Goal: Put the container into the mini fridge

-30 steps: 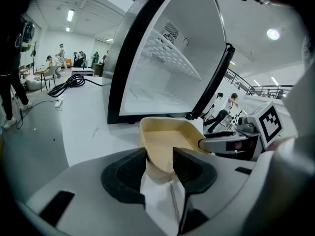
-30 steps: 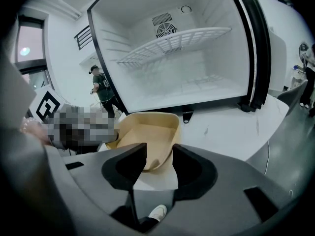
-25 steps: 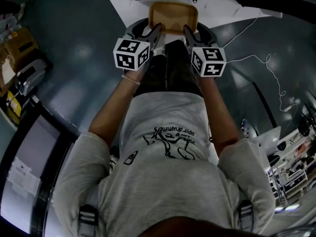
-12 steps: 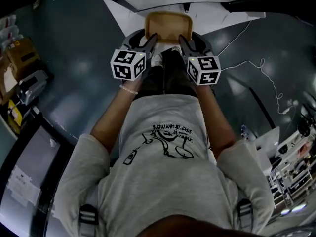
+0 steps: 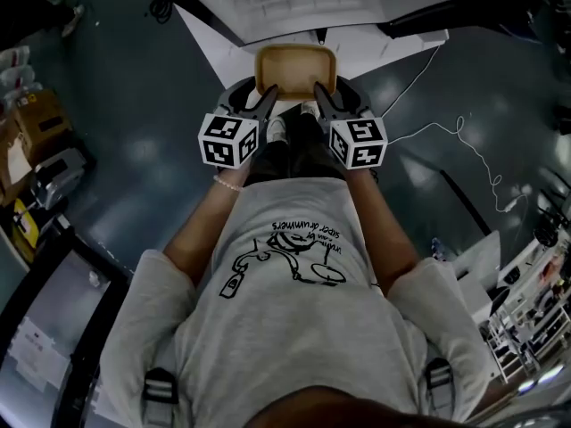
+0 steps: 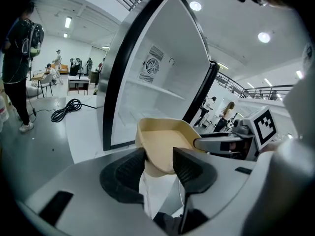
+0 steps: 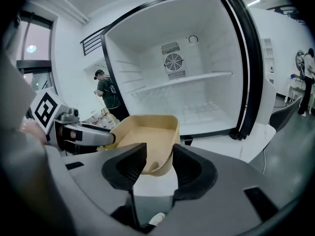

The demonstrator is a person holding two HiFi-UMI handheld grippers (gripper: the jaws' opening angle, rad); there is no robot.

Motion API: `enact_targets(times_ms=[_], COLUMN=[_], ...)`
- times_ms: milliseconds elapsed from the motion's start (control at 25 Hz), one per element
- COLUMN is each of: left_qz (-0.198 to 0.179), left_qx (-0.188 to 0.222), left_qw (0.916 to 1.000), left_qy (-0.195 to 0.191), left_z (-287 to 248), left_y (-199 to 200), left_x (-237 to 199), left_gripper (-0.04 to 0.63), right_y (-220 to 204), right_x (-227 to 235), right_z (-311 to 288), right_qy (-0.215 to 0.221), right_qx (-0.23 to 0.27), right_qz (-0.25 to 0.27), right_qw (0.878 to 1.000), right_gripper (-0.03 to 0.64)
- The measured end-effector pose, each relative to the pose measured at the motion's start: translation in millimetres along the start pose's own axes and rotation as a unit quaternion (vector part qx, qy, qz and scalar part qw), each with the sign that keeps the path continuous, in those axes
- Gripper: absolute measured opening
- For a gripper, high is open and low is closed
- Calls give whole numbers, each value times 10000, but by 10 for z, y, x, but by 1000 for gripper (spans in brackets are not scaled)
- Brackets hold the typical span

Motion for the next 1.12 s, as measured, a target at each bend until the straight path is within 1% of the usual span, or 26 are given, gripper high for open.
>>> enact_targets(times_ms=[680, 1120], left_qz=[-29, -144], left_qx=[371, 655], left_qw=[9993, 9976], left_qy=[-88, -151], left_z=[460, 781], left_y=[346, 627], left_x=[226, 367], left_gripper=[178, 178], right_y=[307, 591], right_x=[-256, -455], right_z=[446, 749], right_qy=[-39, -98], right_qx=[283, 462], right_qz=[82, 171], right_qw=[9996, 9987], right_gripper=[158, 158])
Point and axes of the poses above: the fingertips, and each gripper's own axes: z backward along the fingers, x to its right, y out of its top, the point moved 8 cm from there along z, backward along the fingers, and after that the axes turned 6 degrees about y, right-handed, at the moved point
